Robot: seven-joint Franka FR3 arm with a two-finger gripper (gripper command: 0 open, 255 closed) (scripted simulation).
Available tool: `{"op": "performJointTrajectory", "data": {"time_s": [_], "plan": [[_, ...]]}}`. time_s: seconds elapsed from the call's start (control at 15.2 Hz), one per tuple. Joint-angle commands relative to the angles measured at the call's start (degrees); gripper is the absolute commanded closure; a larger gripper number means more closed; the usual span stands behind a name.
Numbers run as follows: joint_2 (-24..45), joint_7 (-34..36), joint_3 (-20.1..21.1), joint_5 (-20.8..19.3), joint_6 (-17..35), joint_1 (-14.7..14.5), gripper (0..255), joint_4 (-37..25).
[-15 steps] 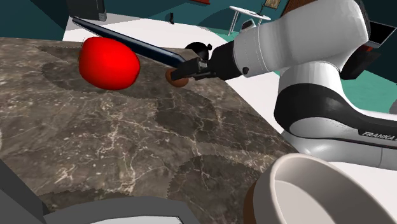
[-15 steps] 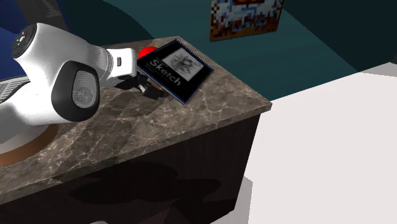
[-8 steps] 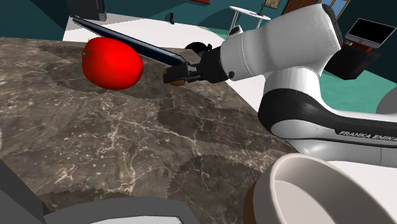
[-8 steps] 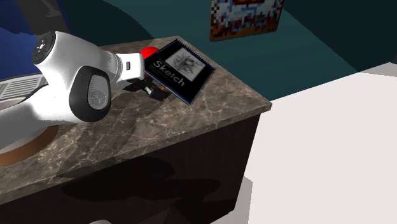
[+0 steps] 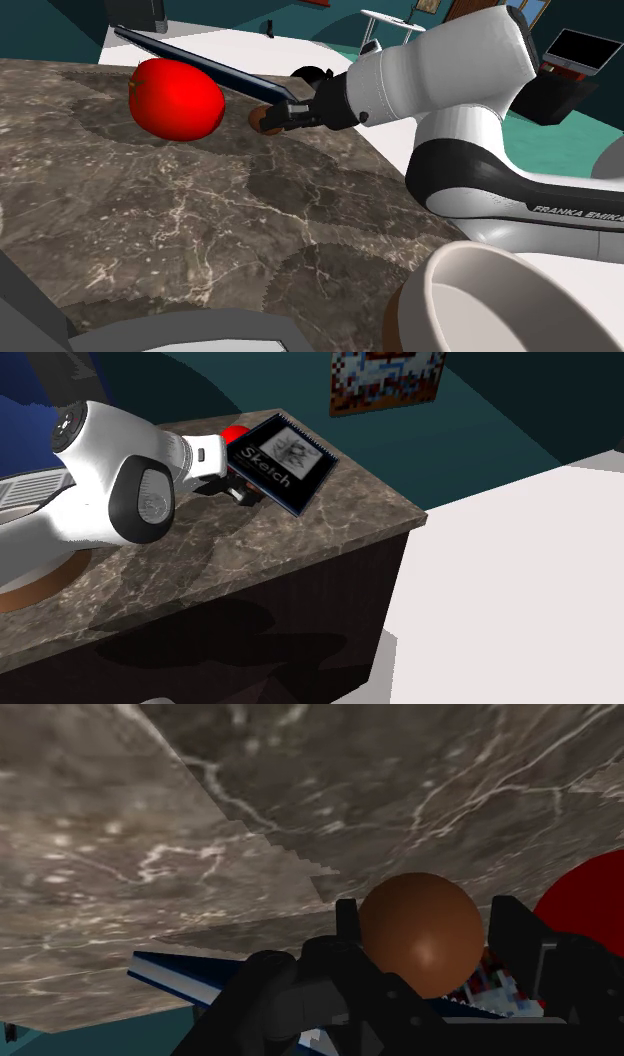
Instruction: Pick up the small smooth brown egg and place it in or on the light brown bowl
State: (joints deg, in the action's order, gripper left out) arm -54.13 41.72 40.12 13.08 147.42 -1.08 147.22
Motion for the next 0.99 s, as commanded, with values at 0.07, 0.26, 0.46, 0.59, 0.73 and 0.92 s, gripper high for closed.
{"op": "performJointTrajectory", "data": {"time_s": [0.07,0.26,0.46,0.59,0.73,0.92], "plan": [[0.10,-0.02,0.02,0.00,-0.03,0.04,255,0.03],[0.05,-0.05,-0.03,0.00,-0.07,0.00,255,0.06],[0.04,-0.20,-0.34,-0.14,-0.72,0.07,255,-0.59],[0.07,-0.57,-1.02,-0.42,-2.09,0.24,255,-2.00],[0.14,-0.92,-1.66,-0.71,-3.45,0.42,255,-3.43],[0.35,-1.42,-2.56,-1.13,-5.46,0.74,255,-5.64]]}}
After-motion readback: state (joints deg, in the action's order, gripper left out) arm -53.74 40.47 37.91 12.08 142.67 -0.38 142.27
